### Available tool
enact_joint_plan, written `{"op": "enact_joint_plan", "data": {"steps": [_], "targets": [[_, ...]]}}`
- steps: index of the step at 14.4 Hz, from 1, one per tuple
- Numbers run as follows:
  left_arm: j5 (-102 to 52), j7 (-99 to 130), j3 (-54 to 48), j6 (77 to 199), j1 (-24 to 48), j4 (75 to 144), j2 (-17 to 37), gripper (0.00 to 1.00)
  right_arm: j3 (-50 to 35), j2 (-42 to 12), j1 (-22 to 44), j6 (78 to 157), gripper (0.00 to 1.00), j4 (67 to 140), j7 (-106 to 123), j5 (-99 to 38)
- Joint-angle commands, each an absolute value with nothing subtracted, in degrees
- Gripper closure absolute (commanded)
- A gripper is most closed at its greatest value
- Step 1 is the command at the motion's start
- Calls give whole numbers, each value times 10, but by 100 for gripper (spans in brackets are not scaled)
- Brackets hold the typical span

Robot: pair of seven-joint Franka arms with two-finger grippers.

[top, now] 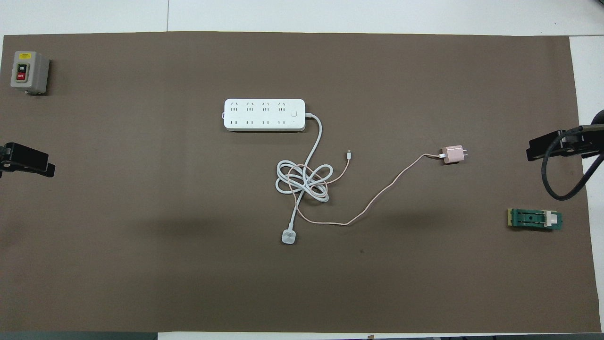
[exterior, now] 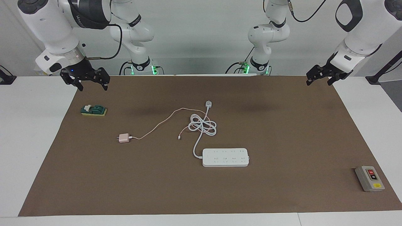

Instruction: Plug charger into power strip

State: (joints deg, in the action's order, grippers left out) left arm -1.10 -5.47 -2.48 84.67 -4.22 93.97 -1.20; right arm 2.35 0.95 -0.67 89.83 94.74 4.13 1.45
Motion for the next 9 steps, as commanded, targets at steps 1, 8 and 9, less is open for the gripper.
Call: {"op": "enact_joint_plan", "data": {"steps": [1, 8, 9], "targets": [[-12, -49, -25, 838, -36, 933, -4, 0, 18, 5, -18, 889, 0, 938, 55, 22], [-12, -51, -25, 843, -41, 932, -2, 0, 17, 11, -14, 910, 0, 945, 71, 54], [-12, -53, -25, 843, -45, 932, -2, 0, 17, 10, -16, 920, 0, 947, 63, 50]]}}
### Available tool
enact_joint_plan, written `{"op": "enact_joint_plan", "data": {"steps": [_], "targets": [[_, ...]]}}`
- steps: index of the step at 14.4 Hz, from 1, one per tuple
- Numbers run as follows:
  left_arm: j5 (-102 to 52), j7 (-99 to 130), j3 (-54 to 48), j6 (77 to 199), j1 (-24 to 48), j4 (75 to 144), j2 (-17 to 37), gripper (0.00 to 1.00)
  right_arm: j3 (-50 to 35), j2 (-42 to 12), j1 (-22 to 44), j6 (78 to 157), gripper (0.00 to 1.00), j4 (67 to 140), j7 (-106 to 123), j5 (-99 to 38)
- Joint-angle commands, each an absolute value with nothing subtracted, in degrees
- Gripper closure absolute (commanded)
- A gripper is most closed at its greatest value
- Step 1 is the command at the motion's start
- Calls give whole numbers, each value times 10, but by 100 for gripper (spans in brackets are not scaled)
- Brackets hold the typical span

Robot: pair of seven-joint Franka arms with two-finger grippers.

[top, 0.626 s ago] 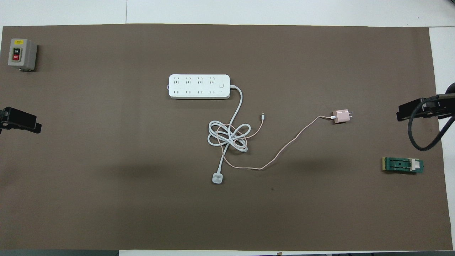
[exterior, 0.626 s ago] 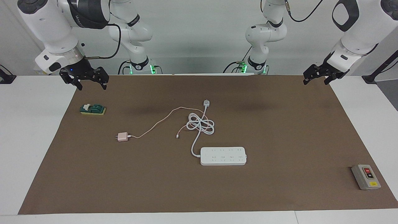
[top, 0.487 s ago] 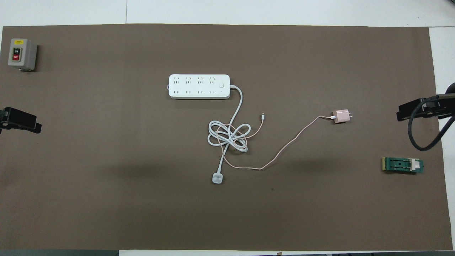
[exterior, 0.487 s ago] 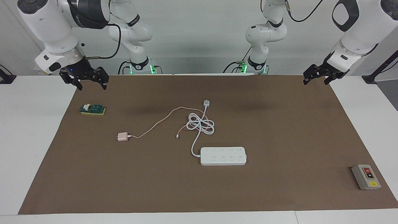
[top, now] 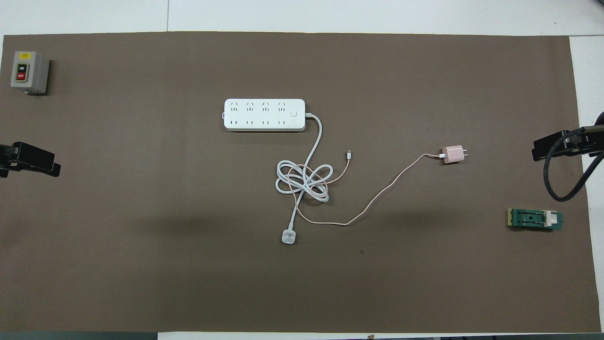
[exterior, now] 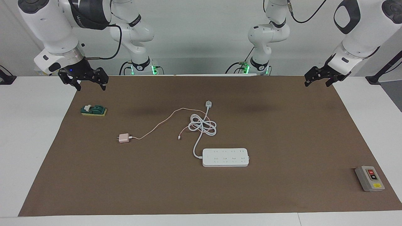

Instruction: Plug charger into power strip

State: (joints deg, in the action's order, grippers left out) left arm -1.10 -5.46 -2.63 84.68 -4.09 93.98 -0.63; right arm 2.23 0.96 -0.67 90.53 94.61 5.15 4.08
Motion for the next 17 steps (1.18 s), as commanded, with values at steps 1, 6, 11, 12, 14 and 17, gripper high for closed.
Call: {"op": "enact_joint_plan", "data": {"steps": [1, 6, 11, 12, 14, 17], "targets": [[-12, -54, -25, 843, -46, 933, -2, 0, 18, 7, -18, 925, 0, 950, 26, 44], [-11, -53, -25, 844, -47, 932, -1, 0, 21, -39, -54, 918, 0, 947, -137, -46], [-12, -51, -25, 844, -44, 932, 0, 0, 24, -102, -85, 930, 0, 947, -312, -144], [-12, -51, -25, 844, -43, 932, 0, 0, 25, -111, -89, 933, 0, 947, -341, -166], [-13, -50, -25, 844, -40, 932, 0, 0, 25, -133, -97, 944, 0, 948, -407, -204], [-16, -50, -25, 839, -43, 932, -2, 0, 25, -162, -117, 957, 0, 953, -464, -255]]}}
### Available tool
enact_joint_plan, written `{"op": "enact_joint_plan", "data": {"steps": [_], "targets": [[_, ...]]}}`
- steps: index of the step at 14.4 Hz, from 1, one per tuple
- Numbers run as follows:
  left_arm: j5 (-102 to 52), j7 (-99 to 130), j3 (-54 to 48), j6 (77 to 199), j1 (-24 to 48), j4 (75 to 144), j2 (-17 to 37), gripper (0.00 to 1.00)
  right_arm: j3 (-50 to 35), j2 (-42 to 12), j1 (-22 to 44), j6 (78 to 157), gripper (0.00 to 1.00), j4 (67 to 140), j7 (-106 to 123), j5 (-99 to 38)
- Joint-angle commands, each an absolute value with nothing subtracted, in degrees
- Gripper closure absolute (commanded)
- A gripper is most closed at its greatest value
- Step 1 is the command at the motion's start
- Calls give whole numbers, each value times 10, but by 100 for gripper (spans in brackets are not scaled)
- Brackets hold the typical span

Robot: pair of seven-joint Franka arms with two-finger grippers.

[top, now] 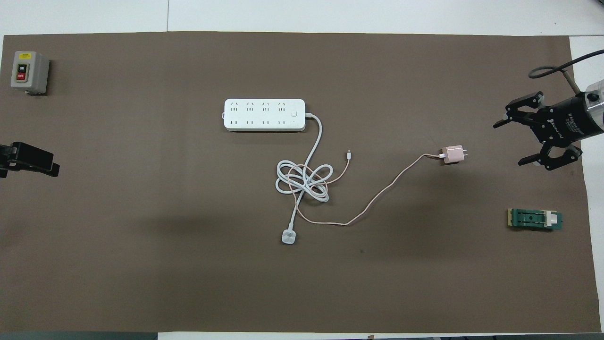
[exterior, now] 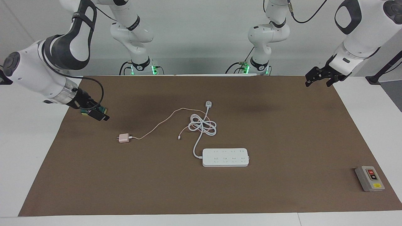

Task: Plug charger into power strip
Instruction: 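Reach the right gripper to the pink charger and grasp it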

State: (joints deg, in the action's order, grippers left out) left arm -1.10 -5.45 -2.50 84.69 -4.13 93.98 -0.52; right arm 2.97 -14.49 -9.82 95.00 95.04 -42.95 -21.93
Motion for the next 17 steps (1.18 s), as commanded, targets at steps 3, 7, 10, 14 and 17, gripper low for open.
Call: {"op": "enact_joint_plan", "data": {"steps": [3, 7, 10, 14, 17], "targets": [[-17, -51, -22, 844, -45, 931, -1, 0, 26, -215, -128, 963, 0, 947, -482, -313], [-27, -42, -23, 859, -46, 931, 0, 0, 31, -261, -132, 964, 0, 948, -513, -375], [-34, -39, -22, 853, -47, 914, 1, 0, 33, -285, -138, 962, 0, 953, -512, -409], [-38, -37, -19, 850, -48, 898, 12, 0, 33, -294, -139, 962, 0, 968, -503, -430], [-39, -23, -19, 851, -47, 897, 21, 0, 33, -301, -139, 969, 0, 984, -481, -441]]}}
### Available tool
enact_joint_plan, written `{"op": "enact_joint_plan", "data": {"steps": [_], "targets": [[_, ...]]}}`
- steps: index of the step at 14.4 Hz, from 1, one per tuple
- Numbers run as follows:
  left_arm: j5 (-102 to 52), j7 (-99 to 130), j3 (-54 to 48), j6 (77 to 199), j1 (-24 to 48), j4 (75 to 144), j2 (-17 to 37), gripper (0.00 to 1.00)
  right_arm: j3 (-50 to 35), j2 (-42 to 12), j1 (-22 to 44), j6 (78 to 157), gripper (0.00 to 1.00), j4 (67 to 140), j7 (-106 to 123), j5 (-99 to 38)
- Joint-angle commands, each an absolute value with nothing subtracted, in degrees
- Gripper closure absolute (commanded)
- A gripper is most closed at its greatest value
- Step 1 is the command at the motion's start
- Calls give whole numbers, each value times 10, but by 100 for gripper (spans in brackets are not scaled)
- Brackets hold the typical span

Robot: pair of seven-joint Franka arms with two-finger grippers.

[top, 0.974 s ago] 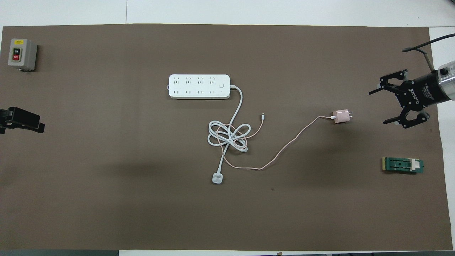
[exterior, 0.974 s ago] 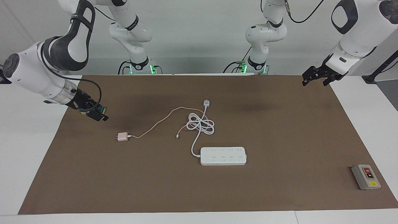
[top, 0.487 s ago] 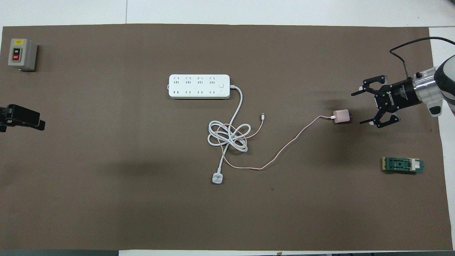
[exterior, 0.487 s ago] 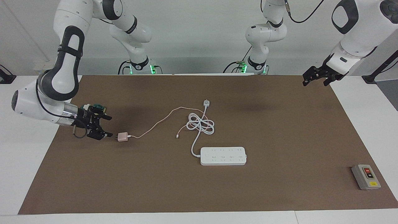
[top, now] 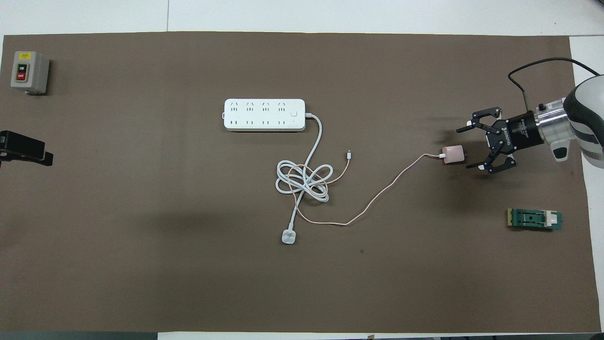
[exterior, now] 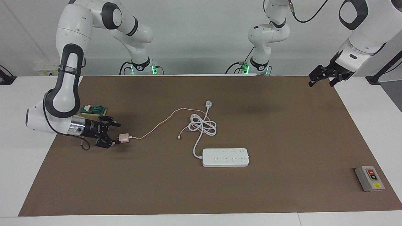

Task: Plug charger into power strip
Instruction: 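Reach the right gripper to the pink charger and grasp it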

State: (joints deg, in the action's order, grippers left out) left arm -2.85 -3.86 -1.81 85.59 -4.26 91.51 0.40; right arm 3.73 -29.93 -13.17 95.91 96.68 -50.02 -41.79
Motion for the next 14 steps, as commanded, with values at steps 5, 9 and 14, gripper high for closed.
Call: {"op": "enact_joint_plan", "data": {"steps": [5, 9, 14], "targets": [[-158, 42, -18, 846, -75, 889, 63, 0, 33, -328, -135, 995, 0, 983, -433, -439], [-186, 37, -26, 849, -56, 885, 70, 0, 33, -352, -134, 1020, 0, 980, -419, -443], [-285, 30, -25, 853, -47, 886, 80, 0, 33, -358, -134, 1033, 51, 978, -419, -459]]}}
